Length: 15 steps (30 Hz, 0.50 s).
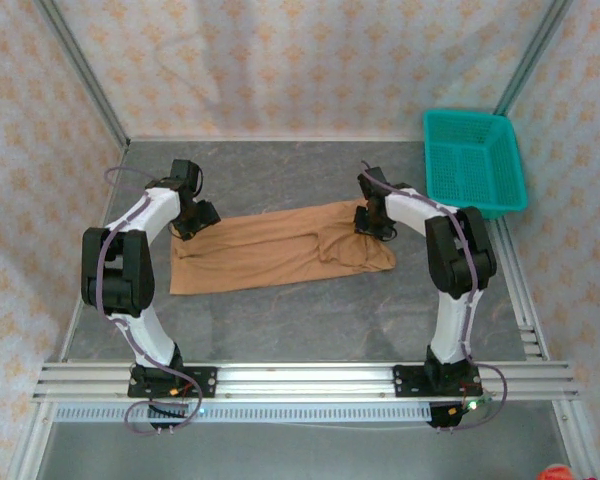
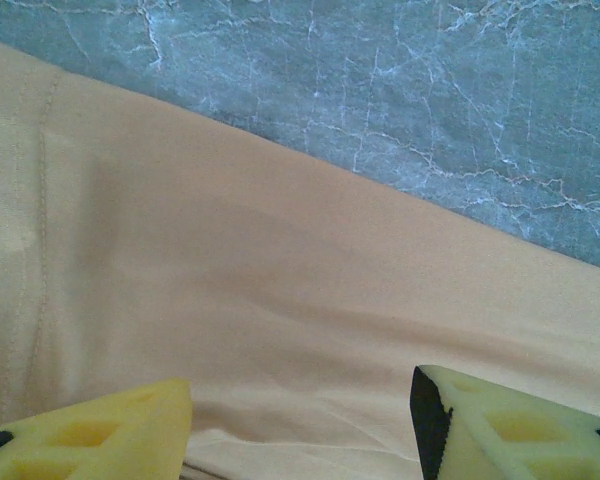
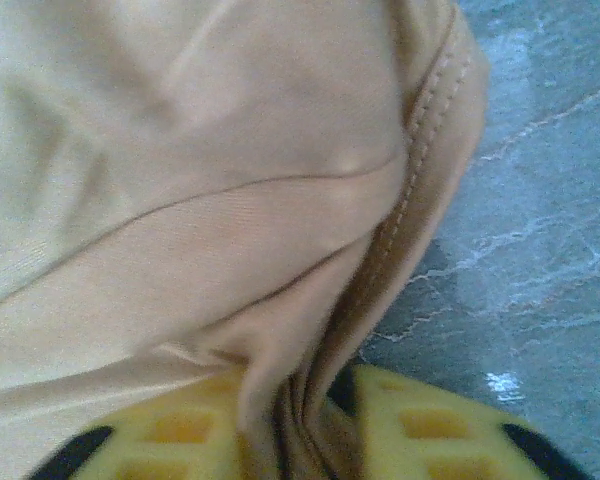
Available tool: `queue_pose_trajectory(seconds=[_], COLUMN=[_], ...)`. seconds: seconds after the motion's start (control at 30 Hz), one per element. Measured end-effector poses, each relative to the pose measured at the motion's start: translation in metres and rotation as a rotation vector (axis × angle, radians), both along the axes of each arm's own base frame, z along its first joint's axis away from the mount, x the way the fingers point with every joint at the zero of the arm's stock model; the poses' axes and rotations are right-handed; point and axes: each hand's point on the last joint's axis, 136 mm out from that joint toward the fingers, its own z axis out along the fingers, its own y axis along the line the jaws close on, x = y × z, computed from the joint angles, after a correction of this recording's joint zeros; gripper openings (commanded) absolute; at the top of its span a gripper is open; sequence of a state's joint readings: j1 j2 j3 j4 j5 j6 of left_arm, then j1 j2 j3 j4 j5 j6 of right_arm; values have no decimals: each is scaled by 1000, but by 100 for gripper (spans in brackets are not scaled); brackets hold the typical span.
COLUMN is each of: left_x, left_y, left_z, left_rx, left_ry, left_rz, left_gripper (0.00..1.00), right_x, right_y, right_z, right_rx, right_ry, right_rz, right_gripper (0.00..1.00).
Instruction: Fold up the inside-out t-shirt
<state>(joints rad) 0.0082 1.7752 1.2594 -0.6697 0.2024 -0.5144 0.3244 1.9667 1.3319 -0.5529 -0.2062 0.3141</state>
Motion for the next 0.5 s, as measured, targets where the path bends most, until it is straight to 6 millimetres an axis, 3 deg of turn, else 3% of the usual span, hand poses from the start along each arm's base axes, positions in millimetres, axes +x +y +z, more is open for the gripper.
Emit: queue_pose_trajectory(seconds=[0.1, 0.27, 0.4, 0.5], left_x=[0, -2, -5, -7], left_y=[0, -1, -9, -34], left_z=[1, 10, 14, 11], left_rx=[0, -4, -34, -61], left_ry=[-1, -23, -40, -35], left_rz=[0, -1, -9, -43], left_gripper=[61, 61, 61, 61], right_x=[1, -2, -14, -22], right_y=[11, 11, -13, -40], right_z=[1, 5, 18, 36], right_rx=[17, 8, 4, 4], right_ry=[-12, -20, -23, -43], right_rz=[15, 12, -32, -87], right_gripper=[2, 0, 0, 0])
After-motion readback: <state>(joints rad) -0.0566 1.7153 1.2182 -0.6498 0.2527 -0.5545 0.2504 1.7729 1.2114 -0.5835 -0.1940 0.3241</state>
